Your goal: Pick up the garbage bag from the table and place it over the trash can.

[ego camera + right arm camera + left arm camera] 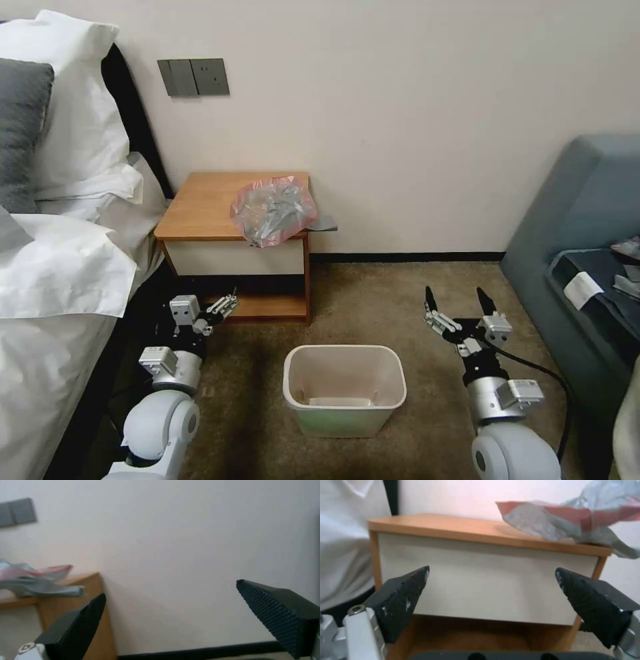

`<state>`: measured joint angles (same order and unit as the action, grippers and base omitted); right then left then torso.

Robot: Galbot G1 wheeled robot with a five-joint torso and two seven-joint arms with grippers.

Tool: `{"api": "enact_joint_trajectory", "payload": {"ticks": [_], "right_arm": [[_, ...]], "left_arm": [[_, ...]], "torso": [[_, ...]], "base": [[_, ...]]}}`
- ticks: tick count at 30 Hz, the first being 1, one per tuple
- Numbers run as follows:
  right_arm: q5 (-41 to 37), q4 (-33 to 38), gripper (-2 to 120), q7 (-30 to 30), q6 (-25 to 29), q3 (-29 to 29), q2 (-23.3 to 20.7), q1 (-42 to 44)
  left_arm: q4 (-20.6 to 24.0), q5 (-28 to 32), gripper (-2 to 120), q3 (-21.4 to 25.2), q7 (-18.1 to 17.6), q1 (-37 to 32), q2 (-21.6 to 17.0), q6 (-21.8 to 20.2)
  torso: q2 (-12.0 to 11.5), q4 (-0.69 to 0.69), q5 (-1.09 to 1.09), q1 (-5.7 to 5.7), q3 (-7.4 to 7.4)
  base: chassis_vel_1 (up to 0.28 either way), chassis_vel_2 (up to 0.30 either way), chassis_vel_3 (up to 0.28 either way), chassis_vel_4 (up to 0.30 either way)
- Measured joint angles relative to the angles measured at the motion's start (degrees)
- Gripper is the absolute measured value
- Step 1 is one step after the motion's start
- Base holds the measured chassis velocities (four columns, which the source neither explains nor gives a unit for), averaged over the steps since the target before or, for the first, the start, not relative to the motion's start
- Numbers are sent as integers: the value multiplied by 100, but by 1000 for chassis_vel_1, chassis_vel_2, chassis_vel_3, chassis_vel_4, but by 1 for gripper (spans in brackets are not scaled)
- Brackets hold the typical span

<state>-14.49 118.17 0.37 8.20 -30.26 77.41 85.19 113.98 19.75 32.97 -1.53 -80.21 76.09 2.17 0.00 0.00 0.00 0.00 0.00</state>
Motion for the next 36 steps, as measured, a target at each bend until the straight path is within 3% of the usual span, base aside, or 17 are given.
{"api": "enact_joint_trajectory", "payload": {"ticks": [8,19,23,26,36], "right_arm": [[-1333,-455,100,215,-516,874,-377,-929],[-3106,-1392,100,499,-781,1905,-487,-2379],[-4431,-2032,100,892,-999,2308,-270,-3185],[-4967,-2385,100,1007,-1051,2423,-65,-3570],[-5653,-3057,100,758,-988,2550,598,-4125]], "left_arm": [[-23,-106,99,67,-95,-16,11,166],[-177,-269,99,69,-139,-15,104,260],[-289,-364,99,55,-142,2,170,337],[-297,-380,99,79,-146,2,182,356],[-310,-459,99,254,-211,-114,213,423]], "torso": [[0,1,-1,0,0],[0,0,-1,0,1],[0,1,-2,0,1],[0,0,-2,0,1],[-1,1,-2,0,0]], "base": [[0,0,0,0],[0,0,0,0],[0,0,0,0],[0,0,0,0],[0,0,0,0]]}}
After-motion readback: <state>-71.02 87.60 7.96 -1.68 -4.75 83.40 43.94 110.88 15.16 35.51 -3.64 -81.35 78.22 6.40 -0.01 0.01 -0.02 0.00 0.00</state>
